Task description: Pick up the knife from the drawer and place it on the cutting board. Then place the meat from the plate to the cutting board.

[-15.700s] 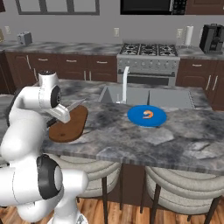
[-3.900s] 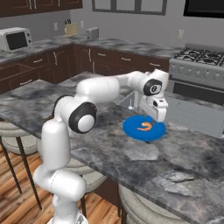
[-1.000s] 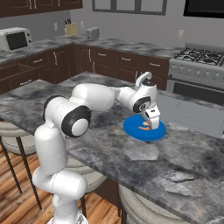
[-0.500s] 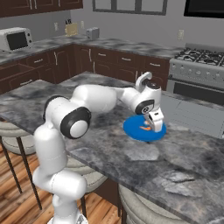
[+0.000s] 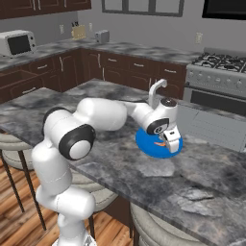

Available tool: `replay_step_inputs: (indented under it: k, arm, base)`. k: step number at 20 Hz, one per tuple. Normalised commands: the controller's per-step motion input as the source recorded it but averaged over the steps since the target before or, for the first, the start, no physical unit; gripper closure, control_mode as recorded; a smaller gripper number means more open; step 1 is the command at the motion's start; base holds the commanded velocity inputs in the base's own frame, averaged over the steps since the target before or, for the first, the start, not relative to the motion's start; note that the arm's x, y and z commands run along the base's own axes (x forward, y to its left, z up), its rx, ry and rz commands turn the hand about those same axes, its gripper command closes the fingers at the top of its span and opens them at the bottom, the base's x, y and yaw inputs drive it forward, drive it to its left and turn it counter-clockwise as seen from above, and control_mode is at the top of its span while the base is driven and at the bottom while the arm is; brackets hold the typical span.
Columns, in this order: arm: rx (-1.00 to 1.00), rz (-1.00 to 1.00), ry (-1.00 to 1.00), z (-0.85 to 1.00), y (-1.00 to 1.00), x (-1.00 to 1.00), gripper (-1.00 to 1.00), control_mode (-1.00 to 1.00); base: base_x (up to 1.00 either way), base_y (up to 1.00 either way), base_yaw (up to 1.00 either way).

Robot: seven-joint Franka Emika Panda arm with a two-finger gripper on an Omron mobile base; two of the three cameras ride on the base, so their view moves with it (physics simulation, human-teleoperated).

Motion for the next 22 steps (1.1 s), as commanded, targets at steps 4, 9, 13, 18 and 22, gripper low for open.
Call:
replay_step_inputs:
  k: [4, 9, 13, 18, 22]
  arm:
    - [0.00, -0.04, -0.08, -0.71, 0.13, -0.46, -1.00, -1.00]
    - [0.00, -0.03, -0.11, -0.72, 0.25, -0.26, 1.00, -1.00]
    - [-0.01, -0.01, -0.05, -0.28, 0.25, -0.15, 1.00, -1.00]
    - [0.01, -0.01, 0.00, 0.14, 0.02, -0.06, 1.00, -1.00]
    - [0.00, 0.02, 0.00, 0.87, 0.14, -0.23, 1.00, -1.00]
  base:
    - [0.00, 0.00, 0.00]
    - [0.00, 0.00, 0.00]
    - [0.00, 0.00, 0.00]
    - [0.00, 0.00, 0.00]
    - [0.00, 0.00, 0.00]
